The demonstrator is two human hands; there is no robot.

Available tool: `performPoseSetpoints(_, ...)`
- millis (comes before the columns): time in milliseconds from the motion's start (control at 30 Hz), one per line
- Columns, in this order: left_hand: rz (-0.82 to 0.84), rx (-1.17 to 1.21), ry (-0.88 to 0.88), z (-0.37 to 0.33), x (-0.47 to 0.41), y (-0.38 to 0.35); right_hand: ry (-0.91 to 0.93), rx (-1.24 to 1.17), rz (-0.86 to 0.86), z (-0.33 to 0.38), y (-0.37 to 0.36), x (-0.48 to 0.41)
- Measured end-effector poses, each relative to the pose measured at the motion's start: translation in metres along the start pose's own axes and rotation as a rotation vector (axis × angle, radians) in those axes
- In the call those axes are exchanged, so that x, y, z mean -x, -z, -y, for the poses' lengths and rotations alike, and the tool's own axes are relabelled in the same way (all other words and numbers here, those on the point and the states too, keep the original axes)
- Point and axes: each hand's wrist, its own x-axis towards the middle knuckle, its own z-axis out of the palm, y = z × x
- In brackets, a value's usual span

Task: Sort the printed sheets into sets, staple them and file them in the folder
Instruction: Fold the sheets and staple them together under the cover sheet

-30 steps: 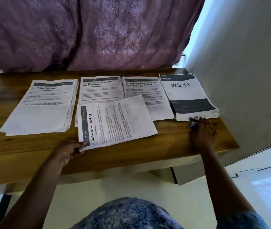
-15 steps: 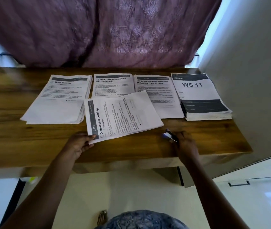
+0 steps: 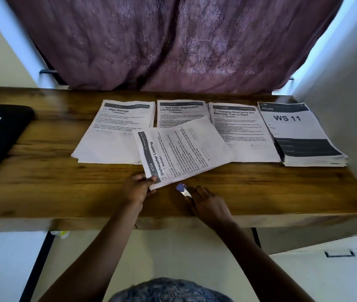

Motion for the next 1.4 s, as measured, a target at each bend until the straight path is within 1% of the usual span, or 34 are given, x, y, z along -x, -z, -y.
performPoseSetpoints(67, -0.001, -0.032, -0.049, 0.003, 0.000, 0.001, -0.018, -0.023, -0.025, 0.006, -0.004, -0.005)
performPoseSetpoints(200, -0.006, -0.175, -0.181, 0.009, 0.004, 0.005, -0.084, -0.125, -0.063, 0.014, -0.007, -0.006)
performPoseSetpoints(300, 0.004, -0.215, -0.272, 0.010, 0.009, 0.005, -0.118, -0.133, -0.077, 0.023, -0.008, -0.007)
performPoseSetpoints(433, 0.011, -0.237, -0.301, 0.012, 0.010, 0.005, -0.163, -0.110, -0.068, 0.032, -0.009, -0.012)
performPoseSetpoints(533, 0.026, -0.271, -0.295, 0.013, 0.010, 0.007, -0.212, -0.115, 0.000, 0.039, -0.014, -0.015)
performPoseSetpoints(700, 0.049, -0.261, -0.236, 0.016, 0.009, 0.008, -0.284, -0.107, 0.121, 0.047, -0.011, -0.023)
performPoseSetpoints(800, 0.050, -0.259, -0.212, 0.015, 0.008, 0.009, -0.367, -0.069, 0.089, 0.052, -0.003, -0.029)
performPoseSetpoints(867, 0.060, -0.233, -0.194, 0.013, 0.009, 0.008, -0.455, -0.108, 0.043, 0.052, 0.003, -0.037)
performPoseSetpoints(900, 0.068, -0.208, -0.174, 0.013, 0.007, 0.008, -0.471, -0.133, 0.008, 0.052, 0.005, -0.045)
performPoseSetpoints(967, 0.077, -0.155, -0.131, 0.010, 0.008, 0.007, -0.451, -0.188, -0.016, 0.052, 0.010, -0.069)
performPoseSetpoints(1000, 0.070, -0.148, -0.116, 0.009, 0.009, 0.007, -0.428, -0.221, 0.024, 0.053, 0.011, -0.083)
performPoseSetpoints(1100, 0.045, -0.165, -0.102, 0.009, 0.007, 0.006, -0.338, -0.277, 0.220, 0.056, -0.008, -0.115)
performPoseSetpoints(1167, 0.058, -0.165, -0.075, 0.008, 0.006, 0.005, -0.311, -0.236, 0.265, 0.055, -0.034, -0.119)
performPoseSetpoints(1233, 0.087, -0.138, -0.002, 0.009, 0.000, 0.005, -0.319, -0.176, 0.221, 0.054, -0.054, -0.114)
performPoseSetpoints(1400, 0.096, -0.114, 0.106, 0.008, -0.009, 0.004, -0.269, -0.204, 0.175, 0.050, -0.071, -0.113)
